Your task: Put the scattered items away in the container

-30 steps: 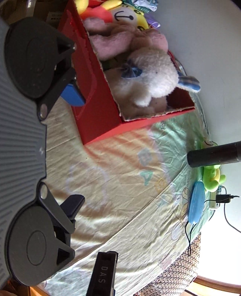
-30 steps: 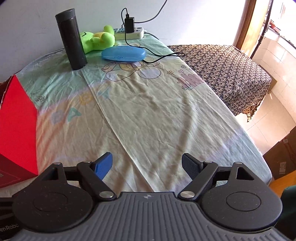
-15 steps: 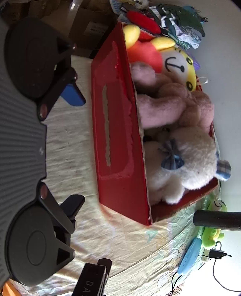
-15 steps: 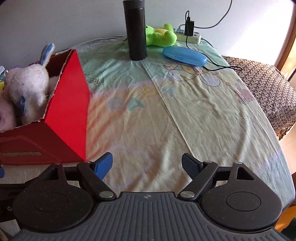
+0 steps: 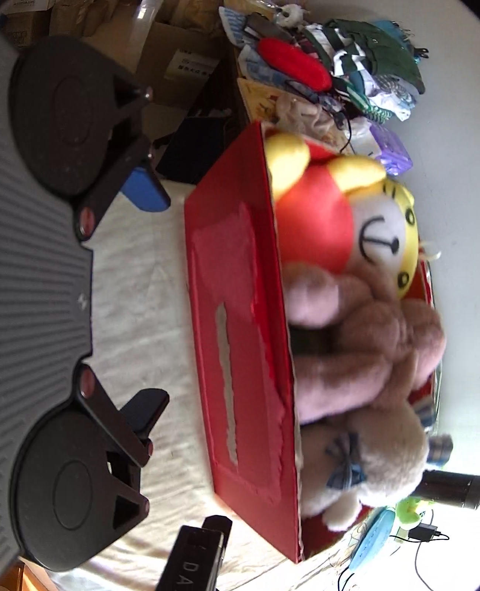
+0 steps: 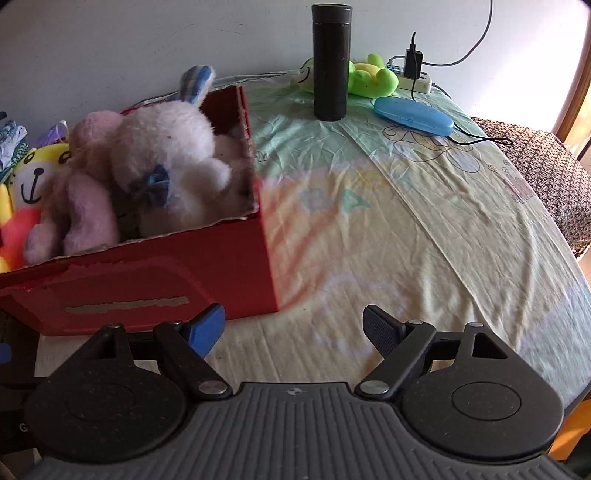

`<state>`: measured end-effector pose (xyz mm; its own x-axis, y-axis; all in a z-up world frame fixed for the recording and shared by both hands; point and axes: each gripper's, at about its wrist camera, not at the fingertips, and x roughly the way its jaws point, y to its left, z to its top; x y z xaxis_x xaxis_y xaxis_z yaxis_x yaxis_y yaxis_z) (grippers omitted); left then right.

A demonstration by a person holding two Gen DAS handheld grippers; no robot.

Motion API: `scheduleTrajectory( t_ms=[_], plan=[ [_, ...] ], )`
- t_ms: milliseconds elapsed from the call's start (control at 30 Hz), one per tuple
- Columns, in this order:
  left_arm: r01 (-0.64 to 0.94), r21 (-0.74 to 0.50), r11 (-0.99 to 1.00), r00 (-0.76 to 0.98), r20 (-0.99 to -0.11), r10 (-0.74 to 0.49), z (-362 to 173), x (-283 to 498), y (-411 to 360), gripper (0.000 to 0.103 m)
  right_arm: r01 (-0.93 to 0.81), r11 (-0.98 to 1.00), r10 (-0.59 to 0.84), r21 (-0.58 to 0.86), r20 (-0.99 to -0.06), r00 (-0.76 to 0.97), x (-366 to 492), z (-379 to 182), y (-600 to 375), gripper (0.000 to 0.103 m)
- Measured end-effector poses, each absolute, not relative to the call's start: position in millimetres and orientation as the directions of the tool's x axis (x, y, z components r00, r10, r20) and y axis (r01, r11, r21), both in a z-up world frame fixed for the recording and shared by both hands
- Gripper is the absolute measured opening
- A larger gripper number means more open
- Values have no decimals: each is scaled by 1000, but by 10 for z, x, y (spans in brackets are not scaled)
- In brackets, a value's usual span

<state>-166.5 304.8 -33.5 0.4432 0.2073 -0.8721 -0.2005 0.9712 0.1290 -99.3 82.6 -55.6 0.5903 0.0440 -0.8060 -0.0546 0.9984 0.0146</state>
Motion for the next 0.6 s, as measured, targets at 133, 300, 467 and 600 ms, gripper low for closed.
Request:
scheduleTrajectory(
  t_ms=[133, 300, 467, 600],
  plan=[
    [-190, 125, 974, 437, -877, 198, -343, -1748, 3297, 101, -59, 998, 35, -1, -800, 599, -1083, -545, 1102, 84],
    [-197, 126, 972, 449, -870, 204, -310, -1777, 3536, 101, -77, 996, 20, -38, -773, 634, -1160, -484, 1347, 84],
    [-228, 118, 966, 483, -848, 218, -94, -1731, 3710, 101, -104, 993, 29, -62, -713, 700, -1225, -253, 1466, 85],
    [-260, 83, 962, 507, -836, 209, 142, -1637, 3811, 101, -107, 994, 62, -24, -680, 731, -1167, -28, 1448, 90]
  ],
)
